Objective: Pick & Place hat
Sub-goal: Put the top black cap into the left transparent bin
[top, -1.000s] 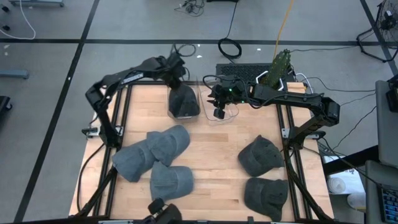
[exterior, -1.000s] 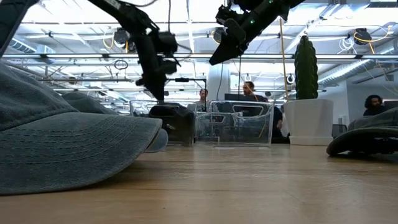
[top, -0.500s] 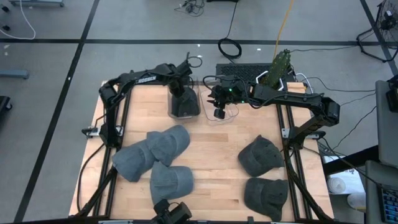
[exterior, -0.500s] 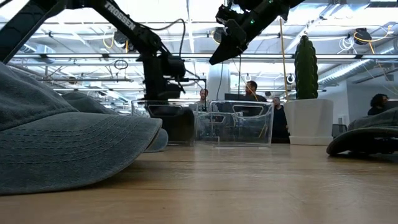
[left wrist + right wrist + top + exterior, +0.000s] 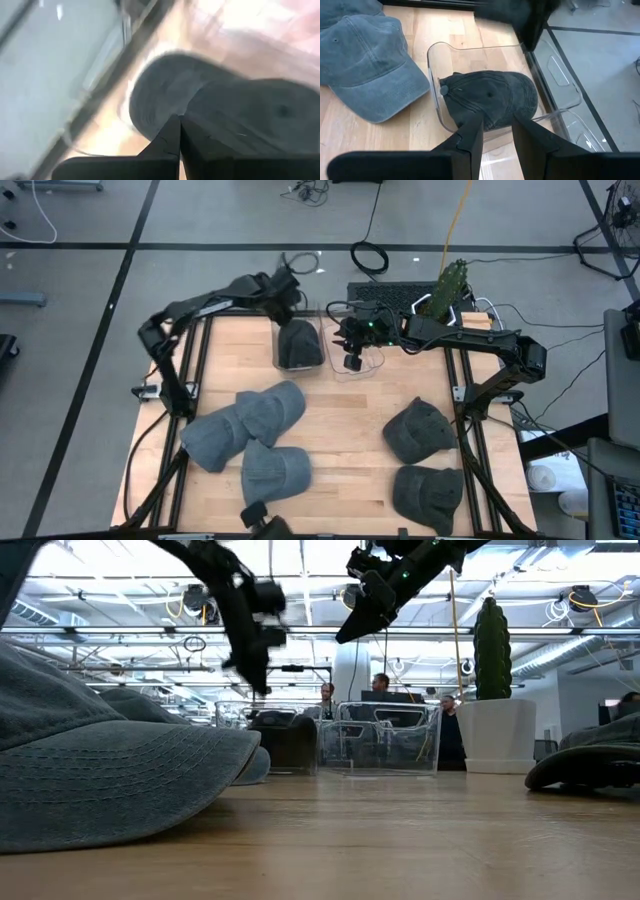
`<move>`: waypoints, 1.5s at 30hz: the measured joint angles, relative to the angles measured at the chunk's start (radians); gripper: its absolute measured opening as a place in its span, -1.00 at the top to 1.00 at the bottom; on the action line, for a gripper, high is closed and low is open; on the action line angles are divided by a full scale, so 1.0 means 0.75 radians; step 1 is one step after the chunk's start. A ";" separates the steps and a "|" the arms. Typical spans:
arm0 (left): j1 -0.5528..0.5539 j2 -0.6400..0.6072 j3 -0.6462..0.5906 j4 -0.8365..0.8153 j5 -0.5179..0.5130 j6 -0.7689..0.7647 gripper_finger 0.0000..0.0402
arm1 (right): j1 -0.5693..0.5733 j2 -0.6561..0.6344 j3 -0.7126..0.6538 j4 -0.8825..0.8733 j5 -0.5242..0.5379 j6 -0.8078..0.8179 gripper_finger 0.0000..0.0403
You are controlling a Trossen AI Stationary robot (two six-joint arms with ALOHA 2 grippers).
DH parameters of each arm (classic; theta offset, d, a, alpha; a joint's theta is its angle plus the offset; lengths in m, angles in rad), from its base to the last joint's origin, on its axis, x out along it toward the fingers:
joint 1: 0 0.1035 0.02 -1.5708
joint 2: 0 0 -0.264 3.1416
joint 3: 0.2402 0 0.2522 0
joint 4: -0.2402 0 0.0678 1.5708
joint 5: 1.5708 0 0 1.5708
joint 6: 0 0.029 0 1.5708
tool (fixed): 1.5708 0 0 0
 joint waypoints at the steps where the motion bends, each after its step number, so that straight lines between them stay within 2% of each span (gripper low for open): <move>1: -0.007 -0.049 0.000 0.012 0.018 0.027 1.00 | 0.000 -0.002 0.000 -0.001 0.000 0.000 0.55; 4: -0.035 -0.210 -0.016 0.075 0.090 0.078 1.00 | 0.000 -0.038 -0.001 -0.031 0.001 0.000 0.55; 7: -0.087 -0.399 -0.127 0.206 0.172 0.132 1.00 | 0.003 -0.103 0.001 -0.071 0.000 0.008 0.55; 10: -0.147 -0.615 -0.329 0.379 0.233 0.127 1.00 | 0.010 -0.194 0.001 -0.140 -0.002 0.042 0.55; 14: -0.255 -0.912 -0.678 0.662 0.242 0.036 1.00 | 0.037 -0.341 0.001 -0.326 -0.020 0.114 0.55; 19: -0.400 -1.229 -1.046 0.994 0.246 -0.032 1.00 | 0.143 -0.538 0.000 -0.562 -0.267 0.275 0.55; 23: -0.476 -1.402 -1.192 1.104 0.247 -0.056 1.00 | 0.315 -0.696 -0.054 -0.586 -0.298 0.381 0.55; 27: -0.516 -1.492 -1.247 1.109 0.221 -0.100 1.00 | 0.429 -0.861 -0.162 -0.698 -0.289 0.554 0.55; 31: -0.542 -1.513 -1.263 1.112 0.219 -0.132 0.97 | 0.454 -1.008 -0.328 -0.837 -0.277 0.973 0.54; 35: -0.558 -1.499 -1.264 1.122 0.219 -0.134 0.87 | 0.458 -1.099 -0.552 -0.926 -0.291 1.364 0.43; 40: -0.558 -1.478 -1.264 1.188 0.219 -0.135 0.66 | 0.454 -1.163 -0.814 -0.972 -0.434 1.616 0.17; 45: -0.558 -1.465 -1.264 1.183 0.203 -0.125 0.29 | 0.454 -1.222 -1.019 -0.863 -0.587 1.827 -0.11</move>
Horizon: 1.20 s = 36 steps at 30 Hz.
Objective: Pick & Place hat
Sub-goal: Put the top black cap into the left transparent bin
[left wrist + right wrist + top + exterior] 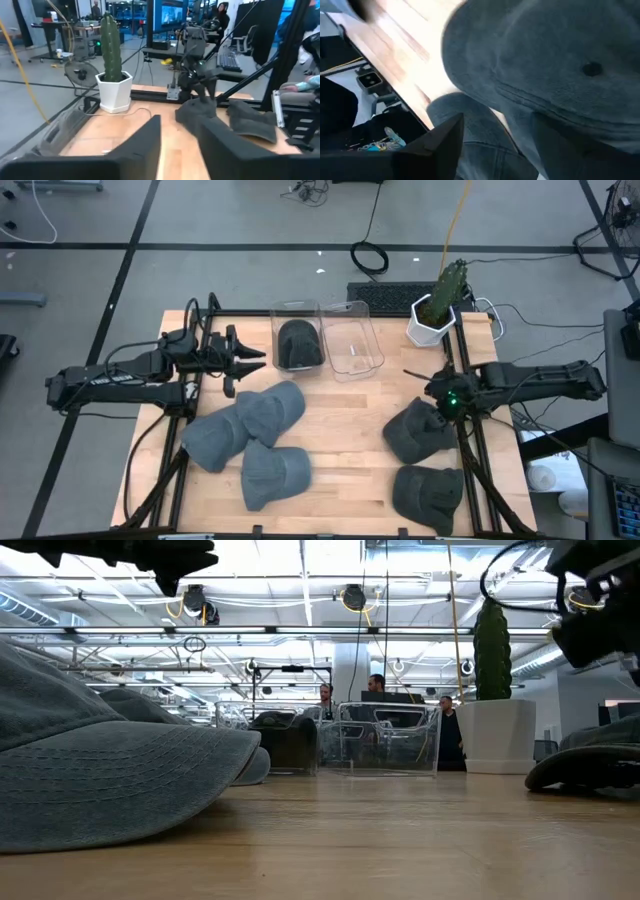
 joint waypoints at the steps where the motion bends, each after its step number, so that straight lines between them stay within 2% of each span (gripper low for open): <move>1: 0.000 0.001 0.000 -0.006 -0.013 0.014 0.21 | 0.000 -0.006 -0.016 0.029 -0.010 0.034 -0.15; 7: 0.001 0.016 0.000 -0.020 -0.067 0.076 -0.21 | 0.001 -0.025 -0.034 0.046 0.020 0.229 -0.23; 12: 0.001 0.035 0.000 -0.017 -0.067 0.114 -0.41 | 0.002 -0.004 -0.038 0.190 0.242 0.351 -0.20; 17: 0.001 0.044 0.000 -0.018 -0.067 0.124 -0.53 | 0.005 0.053 -0.050 0.638 0.338 0.193 -0.19; 22: 0.001 0.044 0.000 -0.017 -0.067 0.128 -0.59 | 0.073 0.138 -0.154 1.500 0.341 -0.193 -0.10; 24: 0.001 0.044 0.000 -0.016 -0.067 0.125 -0.60 | 0.125 0.172 -0.151 1.672 0.341 -0.364 0.05; 27: 0.001 0.044 0.000 -0.017 -0.067 0.125 -0.59 | 0.201 0.212 -0.098 1.586 0.369 -0.572 0.42; 30: 0.001 0.044 0.000 -0.016 -0.067 0.127 -0.57 | 0.237 0.248 0.003 1.344 0.413 -0.679 0.88; 36: 0.001 0.044 0.000 -0.016 -0.067 0.128 -0.56 | 0.327 0.415 0.383 0.600 0.569 -0.723 0.99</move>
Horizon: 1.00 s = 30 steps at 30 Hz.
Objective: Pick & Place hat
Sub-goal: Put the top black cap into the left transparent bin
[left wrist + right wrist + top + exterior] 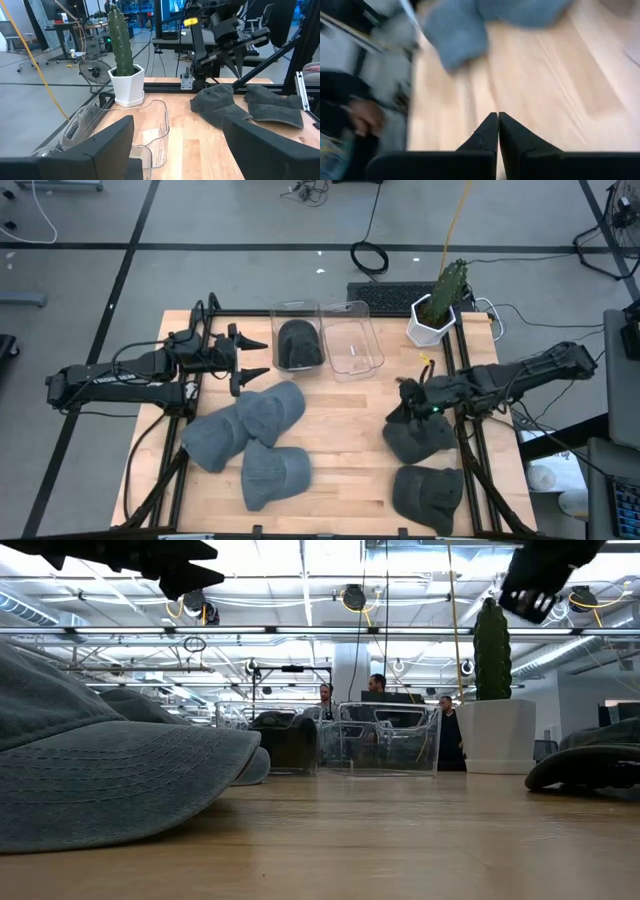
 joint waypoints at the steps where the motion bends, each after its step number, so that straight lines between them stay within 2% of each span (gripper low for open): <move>1: 0.000 0.000 0.000 0.000 0.000 0.000 -0.56 | 0.021 0.047 0.079 -0.144 0.028 0.003 1.00; 4: 0.000 0.000 0.000 0.000 0.000 -0.006 -0.59 | 0.082 0.224 0.278 -0.606 0.103 0.080 1.00; 7: 0.000 0.000 0.000 0.000 0.000 0.000 -0.58 | 0.128 0.406 0.359 -1.008 0.115 0.257 1.00; 11: 0.000 0.000 0.000 0.000 0.000 -0.006 -0.55 | 0.178 0.590 0.334 -1.252 0.030 0.395 1.00; 14: 0.000 0.000 0.000 -0.001 0.000 0.000 -0.55 | 0.192 0.656 0.321 -1.221 0.042 0.440 1.00; 20: -0.001 0.000 0.000 0.000 0.000 -0.004 -0.60 | 0.186 0.739 0.268 -1.105 -0.129 0.449 1.00; 30: 0.000 0.000 0.000 -0.001 0.000 -0.002 -0.56 | 0.159 0.776 0.126 -0.624 -0.163 0.485 1.00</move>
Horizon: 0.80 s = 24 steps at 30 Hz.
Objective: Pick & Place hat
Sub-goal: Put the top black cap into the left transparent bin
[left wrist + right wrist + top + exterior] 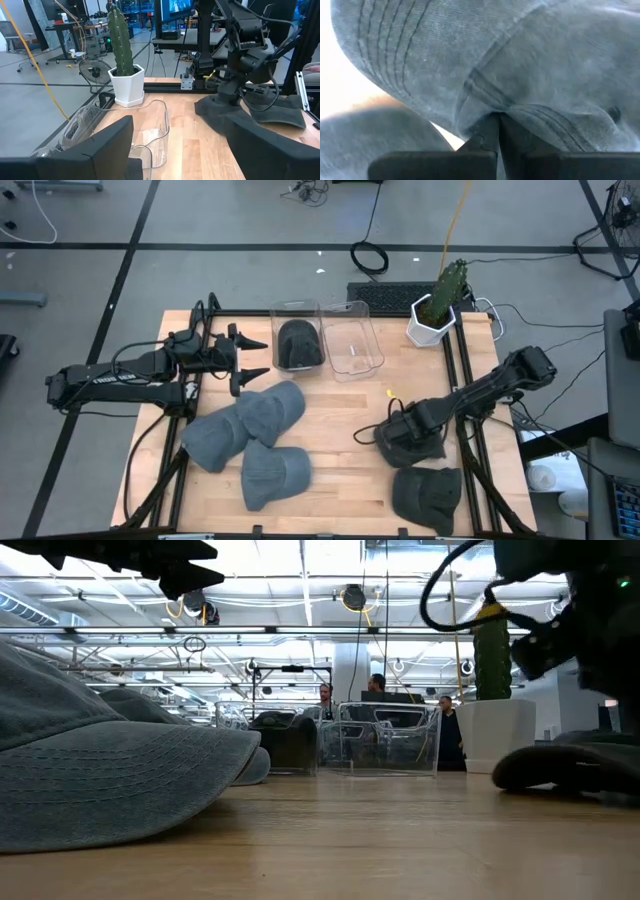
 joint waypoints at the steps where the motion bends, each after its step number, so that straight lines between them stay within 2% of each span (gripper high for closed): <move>1: 0.000 0.000 0.000 0.000 0.000 -0.002 -0.56 | -0.007 0.000 -0.019 0.046 0.000 -0.006 1.00; 9: 0.000 0.000 0.001 0.000 0.000 -0.005 -0.55 | -0.133 -0.001 -0.166 0.491 0.075 -0.153 1.00; 16: 0.000 0.000 0.001 0.000 0.000 -0.006 -0.56 | -0.225 -0.078 -0.173 0.796 0.088 -0.319 1.00; 19: 0.000 0.000 0.001 0.000 0.000 -0.026 -0.58 | -0.233 -0.167 -0.170 0.785 0.192 -0.320 1.00; 22: 0.000 0.000 0.001 0.001 0.000 -0.026 -0.57 | -0.229 -0.277 -0.170 0.639 0.334 -0.275 1.00; 24: 0.000 0.000 0.001 0.000 0.000 -0.026 -0.55 | -0.219 -0.354 -0.169 0.521 0.358 -0.203 1.00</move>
